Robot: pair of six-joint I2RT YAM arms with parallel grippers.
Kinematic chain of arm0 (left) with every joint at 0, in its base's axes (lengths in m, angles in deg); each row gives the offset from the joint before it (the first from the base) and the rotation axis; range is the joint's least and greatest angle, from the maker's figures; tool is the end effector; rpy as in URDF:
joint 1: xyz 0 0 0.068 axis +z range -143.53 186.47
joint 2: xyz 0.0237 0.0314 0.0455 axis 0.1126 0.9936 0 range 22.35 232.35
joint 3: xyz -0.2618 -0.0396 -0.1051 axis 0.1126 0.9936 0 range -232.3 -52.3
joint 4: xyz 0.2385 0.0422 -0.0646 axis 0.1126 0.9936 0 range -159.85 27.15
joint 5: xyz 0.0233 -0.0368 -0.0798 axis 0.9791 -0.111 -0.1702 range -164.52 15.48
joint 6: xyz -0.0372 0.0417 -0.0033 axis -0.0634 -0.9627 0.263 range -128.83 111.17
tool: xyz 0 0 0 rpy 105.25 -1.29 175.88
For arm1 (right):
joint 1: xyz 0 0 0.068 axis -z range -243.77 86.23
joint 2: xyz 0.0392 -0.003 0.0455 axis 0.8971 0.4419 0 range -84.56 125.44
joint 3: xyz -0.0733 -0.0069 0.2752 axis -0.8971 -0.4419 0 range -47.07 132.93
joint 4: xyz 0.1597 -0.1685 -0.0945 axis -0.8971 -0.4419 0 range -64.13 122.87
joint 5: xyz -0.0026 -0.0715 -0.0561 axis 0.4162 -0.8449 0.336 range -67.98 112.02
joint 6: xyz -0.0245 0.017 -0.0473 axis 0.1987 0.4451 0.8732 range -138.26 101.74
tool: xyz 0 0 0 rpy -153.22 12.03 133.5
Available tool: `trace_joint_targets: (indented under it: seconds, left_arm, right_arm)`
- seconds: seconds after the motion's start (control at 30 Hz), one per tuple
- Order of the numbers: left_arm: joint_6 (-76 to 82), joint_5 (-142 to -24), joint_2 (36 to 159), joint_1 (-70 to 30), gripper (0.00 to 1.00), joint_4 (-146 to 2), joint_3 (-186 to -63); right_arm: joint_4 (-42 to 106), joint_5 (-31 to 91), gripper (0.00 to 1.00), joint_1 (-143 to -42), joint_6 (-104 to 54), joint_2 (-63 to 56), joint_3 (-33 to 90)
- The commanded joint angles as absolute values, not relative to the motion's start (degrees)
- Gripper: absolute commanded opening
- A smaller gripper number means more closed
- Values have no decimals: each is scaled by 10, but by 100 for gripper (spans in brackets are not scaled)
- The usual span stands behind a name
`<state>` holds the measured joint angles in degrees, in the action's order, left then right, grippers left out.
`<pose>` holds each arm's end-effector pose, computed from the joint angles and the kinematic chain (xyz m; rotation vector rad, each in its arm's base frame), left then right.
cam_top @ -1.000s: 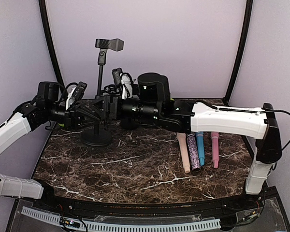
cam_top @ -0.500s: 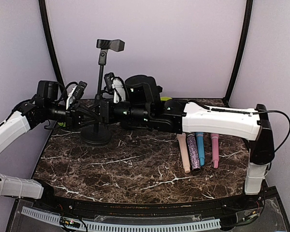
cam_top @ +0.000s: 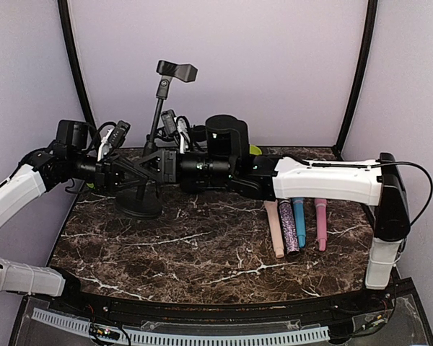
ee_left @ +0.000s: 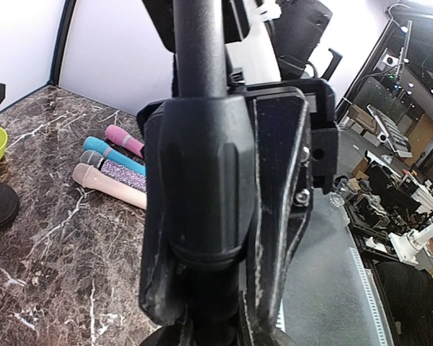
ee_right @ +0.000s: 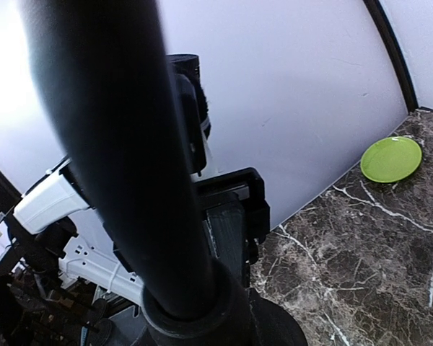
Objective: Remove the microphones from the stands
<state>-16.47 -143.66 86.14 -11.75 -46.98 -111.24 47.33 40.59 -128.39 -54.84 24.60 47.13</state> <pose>0.1913 -0.1011 0.3607 1.1334 1.5870 -1.3354 0.1872 0.4229 0.3713 -0.7243 1.6884 1.5770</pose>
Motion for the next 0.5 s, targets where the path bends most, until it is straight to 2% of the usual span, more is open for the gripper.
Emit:
trace_joint_targets:
  seconds: [0.0,0.13,0.17,0.27,0.33,0.4,0.47]
  left_arm:
    - [-163,-1512,851,-120,0,-519,-1147]
    - [-151,-1527,852,-120,0,-529,-1144]
    - [-147,-1532,852,-120,0,-531,-1142]
    - [-124,-1549,852,-120,0,-553,-1134]
    - [-90,-1560,848,-120,0,-588,-1124]
    - [-56,-1570,845,-120,0,-618,-1115]
    - [-45,-1571,842,-119,0,-631,-1110]
  right_arm:
    - [587,517,9,-1270,-605,222,448]
    - [679,533,8,-1262,-612,221,418]
    - [702,575,8,-1261,-640,222,415]
    - [762,600,13,-1258,-663,234,418]
    - [797,613,20,-1258,-678,244,425]
    - [832,616,34,-1257,-696,254,430]
    - [832,588,44,-1256,-699,258,428]
